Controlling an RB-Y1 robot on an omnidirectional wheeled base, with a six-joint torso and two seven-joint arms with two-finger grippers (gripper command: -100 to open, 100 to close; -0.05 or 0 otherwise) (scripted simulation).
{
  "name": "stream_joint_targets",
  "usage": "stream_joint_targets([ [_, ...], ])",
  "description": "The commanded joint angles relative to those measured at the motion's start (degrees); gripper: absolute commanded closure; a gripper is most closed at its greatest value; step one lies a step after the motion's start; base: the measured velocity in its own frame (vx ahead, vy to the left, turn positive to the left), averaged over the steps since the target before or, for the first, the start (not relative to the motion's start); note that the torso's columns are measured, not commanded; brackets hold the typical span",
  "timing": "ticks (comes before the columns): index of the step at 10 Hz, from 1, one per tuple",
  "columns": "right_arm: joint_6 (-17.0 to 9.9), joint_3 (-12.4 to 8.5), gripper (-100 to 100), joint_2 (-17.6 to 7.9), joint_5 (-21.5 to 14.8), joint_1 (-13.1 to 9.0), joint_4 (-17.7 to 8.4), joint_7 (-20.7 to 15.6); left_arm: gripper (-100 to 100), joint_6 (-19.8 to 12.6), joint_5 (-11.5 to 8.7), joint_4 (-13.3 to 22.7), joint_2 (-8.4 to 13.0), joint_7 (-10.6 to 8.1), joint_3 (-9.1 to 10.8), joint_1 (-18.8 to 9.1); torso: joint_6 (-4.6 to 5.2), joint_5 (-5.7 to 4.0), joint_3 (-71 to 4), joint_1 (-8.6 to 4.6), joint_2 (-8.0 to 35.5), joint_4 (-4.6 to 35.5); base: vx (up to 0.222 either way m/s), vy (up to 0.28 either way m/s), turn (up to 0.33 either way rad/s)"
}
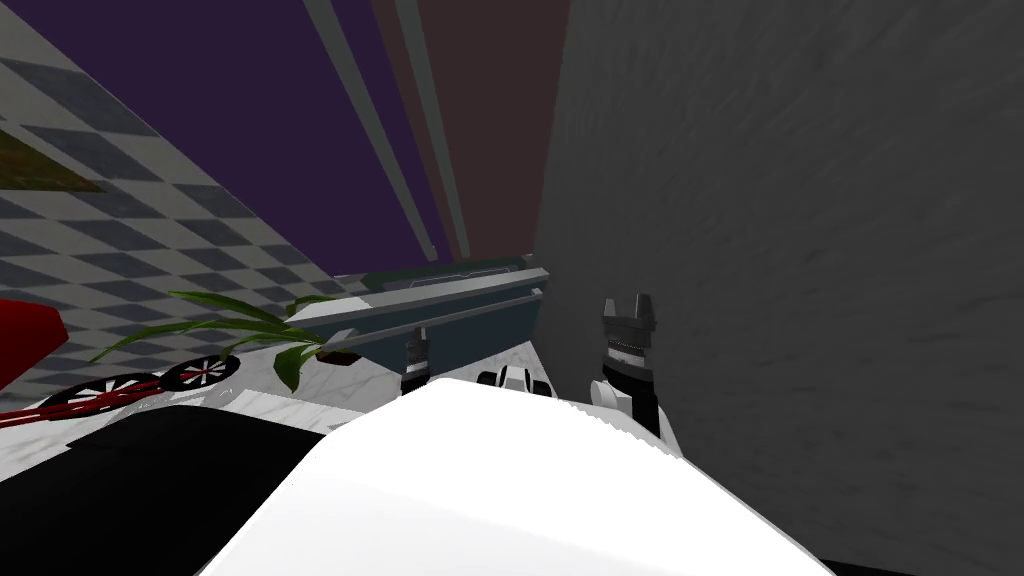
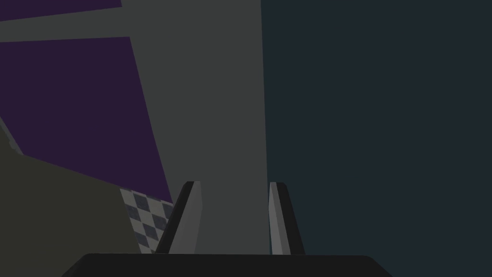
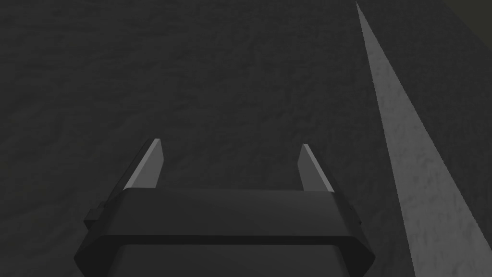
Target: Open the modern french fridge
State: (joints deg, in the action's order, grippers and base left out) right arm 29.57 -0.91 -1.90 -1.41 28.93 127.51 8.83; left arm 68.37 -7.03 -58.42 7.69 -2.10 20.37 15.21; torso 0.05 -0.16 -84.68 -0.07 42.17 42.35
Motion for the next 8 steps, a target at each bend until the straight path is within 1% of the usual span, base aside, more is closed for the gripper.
stream_joint_targets([
  [1, 0.00, 0.00, 0, 0.00, 0.00, 0.00, 0.00, 0.00, 100, 0.81, -0.83, 1.16, 1.08, -0.85, 2.77, -0.22, 0.01, -0.04, 0.06, -0.09, 0.14, 0.05, -0.100, -0.066, -0.187],
  [4, 0.00, 0.00, 0, 0.00, 0.00, 0.00, 0.00, 0.00, 100, 1.61, -1.83, 3.18, 2.30, -1.83, 6.02, -0.59, -0.12, -0.11, 0.19, -0.16, 0.36, 0.11, -0.116, -0.083, -0.199],
  [5, 0.00, 0.00, 0, 0.00, 0.00, -0.01, 0.00, 0.00, 100, 1.60, -1.59, 3.39, 2.00, -1.79, 5.22, -0.31, -0.11, -0.07, 0.20, -0.15, 0.35, 0.08, -0.056, -0.042, -0.032],
  [6, 0.00, -0.01, 0, -0.01, 0.00, 0.01, 0.00, 0.00, 100, 2.96, 0.52, 6.66, 2.23, -1.99, 5.37, -3.12, -0.09, -0.08, 0.07, -0.03, 0.13, 0.06, -0.046, -0.040, 0.335],
  [7, 0.00, -0.02, 0, 0.00, 0.00, 0.03, 0.00, 0.00, 100, 2.96, 0.52, 8.06, 2.23, -1.99, 5.37, -4.08, -0.31, -0.05, 0.05, 0.05, 0.13, -0.01, -0.044, -0.036, 0.150],
  [8, 0.00, -0.01, 0, -0.01, 0.00, 0.02, 0.00, 0.00, 100, 4.17, 2.65, 9.58, 2.50, -2.09, 5.44, -6.15, -0.16, 0.11, 0.11, 0.15, 0.15, -0.06, -0.048, -0.034, 0.250],
])
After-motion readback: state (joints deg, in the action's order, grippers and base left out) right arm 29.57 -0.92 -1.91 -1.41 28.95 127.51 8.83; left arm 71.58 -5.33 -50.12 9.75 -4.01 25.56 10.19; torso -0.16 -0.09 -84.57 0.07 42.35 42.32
